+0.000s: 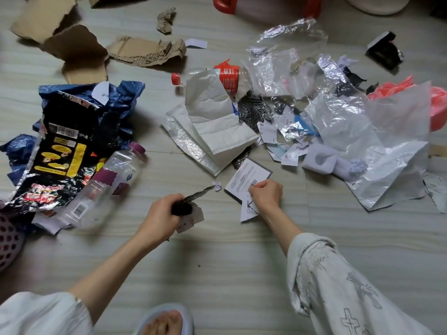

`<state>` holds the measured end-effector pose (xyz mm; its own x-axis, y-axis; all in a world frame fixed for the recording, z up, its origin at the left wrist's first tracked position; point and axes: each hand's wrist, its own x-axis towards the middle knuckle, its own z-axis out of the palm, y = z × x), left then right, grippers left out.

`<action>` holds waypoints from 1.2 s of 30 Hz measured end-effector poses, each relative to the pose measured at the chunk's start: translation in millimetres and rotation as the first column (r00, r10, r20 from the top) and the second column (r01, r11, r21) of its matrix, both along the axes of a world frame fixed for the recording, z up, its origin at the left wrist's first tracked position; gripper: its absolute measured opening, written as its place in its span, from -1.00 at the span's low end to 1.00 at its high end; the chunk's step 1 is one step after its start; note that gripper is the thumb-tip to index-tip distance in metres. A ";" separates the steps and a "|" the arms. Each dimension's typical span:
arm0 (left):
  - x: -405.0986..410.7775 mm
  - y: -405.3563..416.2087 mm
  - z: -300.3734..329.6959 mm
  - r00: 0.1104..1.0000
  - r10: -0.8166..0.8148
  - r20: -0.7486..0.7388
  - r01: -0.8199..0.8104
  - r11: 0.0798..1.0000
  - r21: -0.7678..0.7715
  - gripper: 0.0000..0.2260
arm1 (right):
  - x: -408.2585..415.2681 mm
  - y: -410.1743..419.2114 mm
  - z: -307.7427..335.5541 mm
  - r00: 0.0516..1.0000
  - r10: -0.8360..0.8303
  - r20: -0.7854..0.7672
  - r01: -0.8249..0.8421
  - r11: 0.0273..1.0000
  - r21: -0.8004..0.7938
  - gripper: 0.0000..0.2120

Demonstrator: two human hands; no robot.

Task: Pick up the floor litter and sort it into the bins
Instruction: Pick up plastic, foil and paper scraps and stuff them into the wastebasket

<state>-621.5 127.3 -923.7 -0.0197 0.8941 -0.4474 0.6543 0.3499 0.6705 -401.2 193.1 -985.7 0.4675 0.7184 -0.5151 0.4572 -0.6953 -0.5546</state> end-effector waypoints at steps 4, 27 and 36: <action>7.3 -5.4 -3.6 0.989 0.099 0.114 -0.087 0.991 -0.102 -0.76 | 13.6 -14.9 3.4 1.000 0.018 -0.020 -0.018 1.000 -0.022 -0.87; 87.2 -7.0 -47.2 0.727 0.592 0.347 -0.418 0.783 -0.462 -0.86 | -1.0 -70.8 20.7 0.947 0.188 -0.262 -0.195 0.981 -0.002 -0.91; 58.0 -3.6 -10.8 0.718 0.528 0.454 -0.382 0.844 -0.377 -0.83 | -6.8 -50.1 61.3 0.828 0.206 -0.522 -0.264 0.964 -0.039 -0.89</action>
